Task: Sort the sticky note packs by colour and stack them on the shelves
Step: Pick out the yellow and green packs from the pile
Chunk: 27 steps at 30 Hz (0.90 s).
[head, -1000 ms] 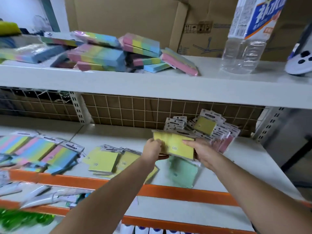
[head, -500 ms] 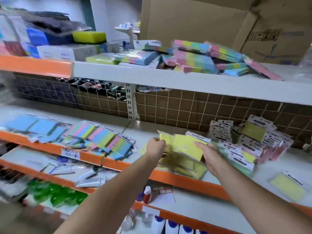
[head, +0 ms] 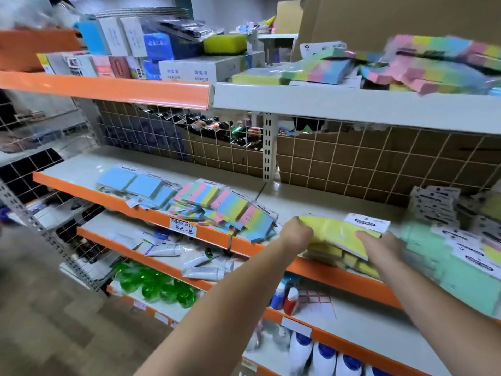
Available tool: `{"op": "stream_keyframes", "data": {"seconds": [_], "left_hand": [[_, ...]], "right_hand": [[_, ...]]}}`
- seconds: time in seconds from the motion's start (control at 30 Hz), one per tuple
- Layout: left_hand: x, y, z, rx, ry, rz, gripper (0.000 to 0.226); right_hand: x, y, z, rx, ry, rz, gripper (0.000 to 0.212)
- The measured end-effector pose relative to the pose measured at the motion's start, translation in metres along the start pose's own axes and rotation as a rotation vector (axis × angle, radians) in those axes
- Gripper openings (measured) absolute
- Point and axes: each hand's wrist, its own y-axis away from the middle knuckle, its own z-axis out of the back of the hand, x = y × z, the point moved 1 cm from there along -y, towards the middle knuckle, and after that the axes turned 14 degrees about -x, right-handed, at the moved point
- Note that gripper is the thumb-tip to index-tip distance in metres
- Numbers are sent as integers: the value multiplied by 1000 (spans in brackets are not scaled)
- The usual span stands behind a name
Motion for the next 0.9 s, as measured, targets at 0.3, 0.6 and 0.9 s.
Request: {"op": "stream_keyframes", "data": {"seconds": [0.3,0.6,0.9], "left_hand": [[-2,12,20,249,-297,-240,45],[0,4,9,330,-685,-428,53],[-2,-3,10,348,-877,-527,58]], "right_hand": [[6,2,-6,-73,152,53,53],[1,13,-3,-124,437,414,45],[-7,14,-8,-147,556,356,61]]}}
